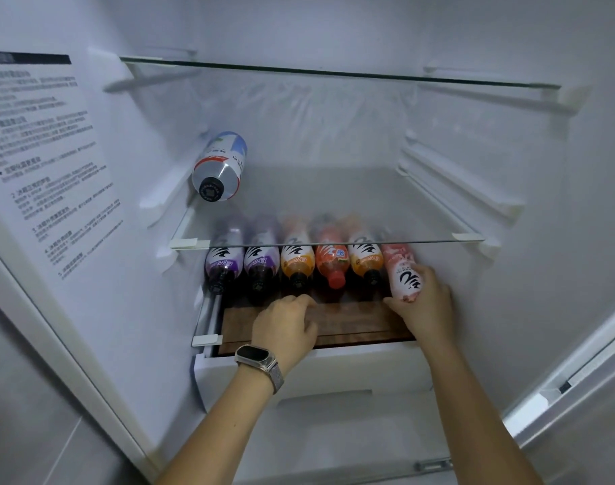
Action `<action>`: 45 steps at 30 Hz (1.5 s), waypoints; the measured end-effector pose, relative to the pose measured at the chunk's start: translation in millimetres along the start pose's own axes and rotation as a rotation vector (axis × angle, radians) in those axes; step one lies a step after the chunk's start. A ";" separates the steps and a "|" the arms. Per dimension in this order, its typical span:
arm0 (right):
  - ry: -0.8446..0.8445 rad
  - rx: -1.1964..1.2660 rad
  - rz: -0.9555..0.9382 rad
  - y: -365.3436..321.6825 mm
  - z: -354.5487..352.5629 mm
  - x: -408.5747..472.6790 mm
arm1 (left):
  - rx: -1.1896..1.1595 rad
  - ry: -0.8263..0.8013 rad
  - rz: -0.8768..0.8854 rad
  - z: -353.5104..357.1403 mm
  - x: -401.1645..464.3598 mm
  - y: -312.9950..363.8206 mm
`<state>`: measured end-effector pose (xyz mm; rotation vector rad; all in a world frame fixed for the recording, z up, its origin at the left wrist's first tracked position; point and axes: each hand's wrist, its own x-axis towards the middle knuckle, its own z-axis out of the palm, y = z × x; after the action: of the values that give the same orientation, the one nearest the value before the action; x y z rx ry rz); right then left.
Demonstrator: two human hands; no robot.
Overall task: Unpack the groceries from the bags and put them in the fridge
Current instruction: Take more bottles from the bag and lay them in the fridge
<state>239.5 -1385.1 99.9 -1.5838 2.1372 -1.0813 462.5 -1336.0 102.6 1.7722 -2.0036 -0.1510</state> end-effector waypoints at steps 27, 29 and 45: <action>0.148 0.049 -0.055 5.0 -3.9 1.8 | 0.005 0.045 -0.072 -16.3 -7.9 7.4; 0.166 0.040 -0.066 4.9 -2.8 1.3 | -0.009 0.050 -0.086 -16.1 -15.6 10.7; 0.113 -0.009 -0.191 8.7 5.1 -31.6 | -0.015 0.025 -0.014 -15.9 -31.2 5.6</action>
<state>248.0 -1357.4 83.7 -1.8006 2.0966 -1.2497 465.8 -1301.6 110.6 1.7702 -1.9682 -0.1470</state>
